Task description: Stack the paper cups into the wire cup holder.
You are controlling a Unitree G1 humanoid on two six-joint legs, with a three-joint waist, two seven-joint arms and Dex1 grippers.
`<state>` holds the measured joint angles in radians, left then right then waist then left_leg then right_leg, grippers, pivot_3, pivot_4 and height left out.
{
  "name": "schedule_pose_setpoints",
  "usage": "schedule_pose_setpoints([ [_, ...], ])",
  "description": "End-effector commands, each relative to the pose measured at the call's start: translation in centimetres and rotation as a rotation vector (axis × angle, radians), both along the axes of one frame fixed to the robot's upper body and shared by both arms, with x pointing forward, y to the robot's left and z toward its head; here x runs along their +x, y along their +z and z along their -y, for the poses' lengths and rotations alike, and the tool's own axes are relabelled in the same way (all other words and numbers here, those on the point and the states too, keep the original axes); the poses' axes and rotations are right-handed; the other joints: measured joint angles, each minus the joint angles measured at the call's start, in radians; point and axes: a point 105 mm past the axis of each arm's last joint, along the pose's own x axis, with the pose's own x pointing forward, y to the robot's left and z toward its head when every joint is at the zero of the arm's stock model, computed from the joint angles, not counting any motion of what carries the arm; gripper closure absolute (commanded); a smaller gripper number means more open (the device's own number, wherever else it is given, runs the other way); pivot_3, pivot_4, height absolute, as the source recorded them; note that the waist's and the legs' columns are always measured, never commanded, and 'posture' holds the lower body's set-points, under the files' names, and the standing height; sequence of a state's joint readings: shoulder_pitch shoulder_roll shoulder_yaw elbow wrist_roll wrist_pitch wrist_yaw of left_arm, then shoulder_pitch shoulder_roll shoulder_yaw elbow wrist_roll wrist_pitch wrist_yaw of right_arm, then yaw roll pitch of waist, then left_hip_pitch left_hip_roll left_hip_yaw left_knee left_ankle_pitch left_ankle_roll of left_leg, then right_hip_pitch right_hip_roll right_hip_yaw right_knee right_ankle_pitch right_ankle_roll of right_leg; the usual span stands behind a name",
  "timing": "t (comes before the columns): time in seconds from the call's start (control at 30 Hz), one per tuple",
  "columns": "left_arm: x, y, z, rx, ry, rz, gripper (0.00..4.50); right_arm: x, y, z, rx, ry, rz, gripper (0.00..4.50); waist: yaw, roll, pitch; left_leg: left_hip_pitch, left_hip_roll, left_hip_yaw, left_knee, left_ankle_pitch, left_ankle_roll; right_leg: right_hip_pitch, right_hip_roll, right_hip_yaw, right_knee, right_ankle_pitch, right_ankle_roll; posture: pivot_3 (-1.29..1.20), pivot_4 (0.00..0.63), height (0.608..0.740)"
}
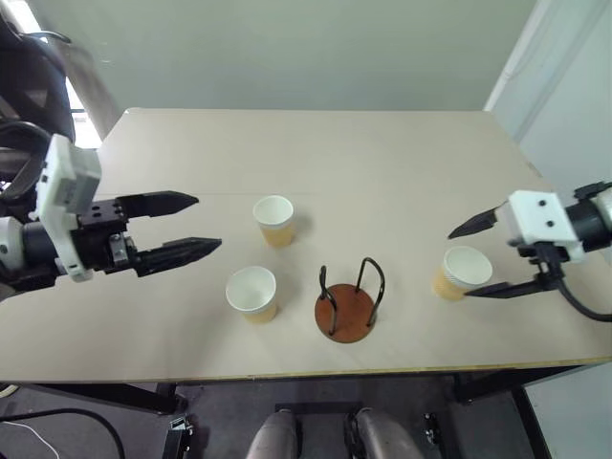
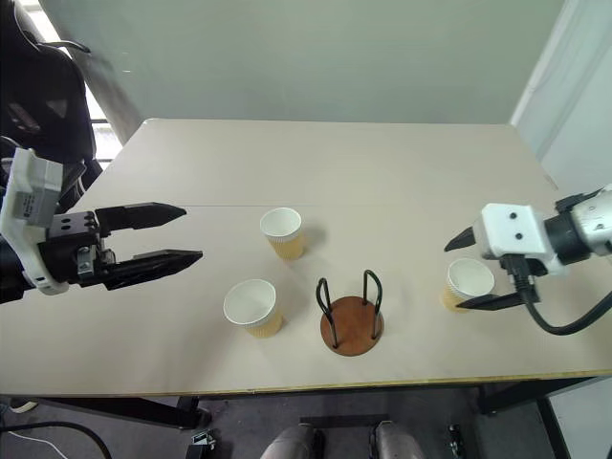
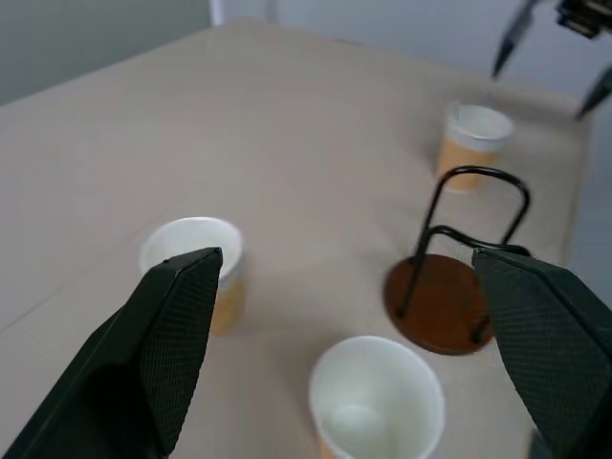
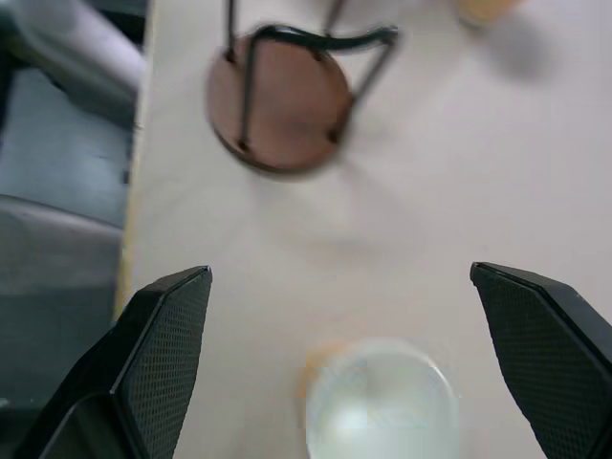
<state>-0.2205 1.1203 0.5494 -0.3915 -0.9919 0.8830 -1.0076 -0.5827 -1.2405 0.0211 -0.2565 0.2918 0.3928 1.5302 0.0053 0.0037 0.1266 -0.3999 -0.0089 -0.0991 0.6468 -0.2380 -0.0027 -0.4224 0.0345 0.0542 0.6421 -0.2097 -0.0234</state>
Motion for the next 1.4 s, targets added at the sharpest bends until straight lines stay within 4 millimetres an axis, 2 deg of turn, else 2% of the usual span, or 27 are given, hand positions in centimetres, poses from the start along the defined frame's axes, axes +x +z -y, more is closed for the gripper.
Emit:
schedule_pose_setpoints([
  [0.03,-0.4,-1.0,2.2,0.025,-0.107,-0.021,0.00,0.4,-1.5,1.4,-0.060,-0.066,-0.009,0.04,0.001,-0.001,0.000,0.000,0.000,0.000,0.000,0.000,0.000,0.000,0.000,0.000,0.000,0.000,0.000,0.00,0.150,0.740],
  [0.1,-0.4,-2.1,3.1,0.056,-0.148,-0.035,0.00,0.6,-2.5,2.0,-0.075,-0.092,-0.024,0.04,0.003,0.000,0.000,0.000,0.000,0.000,0.001,0.000,0.001,0.000,0.000,0.001,0.000,0.001,0.002,0.00,0.150,0.740],
  [0.2,-0.6,-2.7,3.8,0.074,-0.189,-0.038,0.00,0.7,-3.4,2.2,-0.072,-0.108,-0.049,0.04,0.003,0.000,0.001,0.000,0.000,0.001,0.001,0.000,0.001,0.000,0.000,0.002,0.000,0.005,0.009,0.00,0.150,0.740],
  [0.3,-1.0,-3.0,4.8,0.096,-0.237,-0.031,0.00,0.9,-4.4,2.6,-0.084,-0.123,-0.065,0.50,0.002,-0.001,0.001,0.000,0.000,0.001,0.001,-0.001,0.002,0.000,0.000,0.002,0.000,0.005,0.011,0.00,0.150,0.740],
  [0.57,-1.3,-2.7,4.8,0.120,-0.224,-0.011,0.00,1.3,-6.1,2.3,-0.104,-0.113,-0.085,0.50,0.001,-0.001,0.001,0.000,0.001,0.002,0.001,-0.001,0.003,0.000,0.001,0.002,0.000,0.005,0.012,0.00,0.150,0.740],
  [0.7,-1.4,-2.5,4.7,0.117,-0.205,-0.003,0.00,2.1,-7.4,2.2,-0.116,-0.127,-0.091,1.41,0.000,-0.001,0.001,0.000,0.001,0.002,0.002,-0.001,0.004,0.000,0.001,0.002,0.000,0.005,0.013,0.00,0.150,0.740],
  [0.83,-1.4,-2.4,4.4,0.122,-0.181,0.002,0.00,2.2,-7.9,1.9,-0.124,-0.110,-0.104,2.80,0.000,0.000,0.001,0.000,0.001,0.002,0.002,-0.001,0.004,0.000,0.001,0.002,0.000,0.006,0.013,0.00,0.150,0.740],
  [0.97,-1.4,-2.3,4.2,0.121,-0.169,0.007,0.00,2.6,-7.3,1.7,-0.128,-0.099,-0.086,4.28,0.000,0.000,0.001,0.000,0.001,0.002,0.002,-0.001,0.004,0.000,0.001,0.002,0.000,0.006,0.013,0.00,0.150,0.740],
  [1.0,-1.4,-2.3,4.2,0.121,-0.169,0.008,0.00,2.7,-7.1,1.7,-0.130,-0.095,-0.080,4.48,0.000,0.000,0.001,0.000,0.001,0.002,0.002,-0.001,0.004,0.000,0.001,0.002,0.000,0.006,0.013,0.00,0.150,0.740],
  [1.2,-1.9,-1.7,4.2,0.117,-0.184,0.033,0.00,2.6,-6.3,1.3,-0.140,-0.045,-0.079,4.48,0.000,0.000,0.001,0.000,0.001,0.002,0.002,-0.002,0.004,0.000,0.001,0.002,0.000,0.006,0.013,0.00,0.150,0.740],
  [1.27,-2.1,-1.4,4.0,0.113,-0.187,0.042,0.00,2.5,-5.3,0.9,-0.117,-0.019,-0.074,4.48,0.000,0.000,0.001,0.000,0.001,0.002,0.002,-0.002,0.004,0.000,0.001,0.002,0.000,0.006,0.012,0.00,0.150,0.740],
  [1.37,-2.5,-1.3,3.3,0.124,-0.169,0.035,0.00,2.1,-2.5,-0.4,-0.033,0.052,-0.048,4.48,-0.004,0.000,0.001,0.000,0.001,0.002,0.002,-0.002,0.004,0.000,0.001,0.002,0.000,0.006,0.012,0.00,0.150,0.740],
  [1.4,-2.6,-1.3,2.8,0.132,-0.153,0.030,0.00,1.9,-0.5,-1.6,0.030,0.106,-0.023,4.48,-0.005,0.000,0.001,0.000,0.001,0.003,0.002,-0.002,0.004,0.000,0.001,0.002,0.000,0.005,0.011,0.00,0.150,0.740],
])
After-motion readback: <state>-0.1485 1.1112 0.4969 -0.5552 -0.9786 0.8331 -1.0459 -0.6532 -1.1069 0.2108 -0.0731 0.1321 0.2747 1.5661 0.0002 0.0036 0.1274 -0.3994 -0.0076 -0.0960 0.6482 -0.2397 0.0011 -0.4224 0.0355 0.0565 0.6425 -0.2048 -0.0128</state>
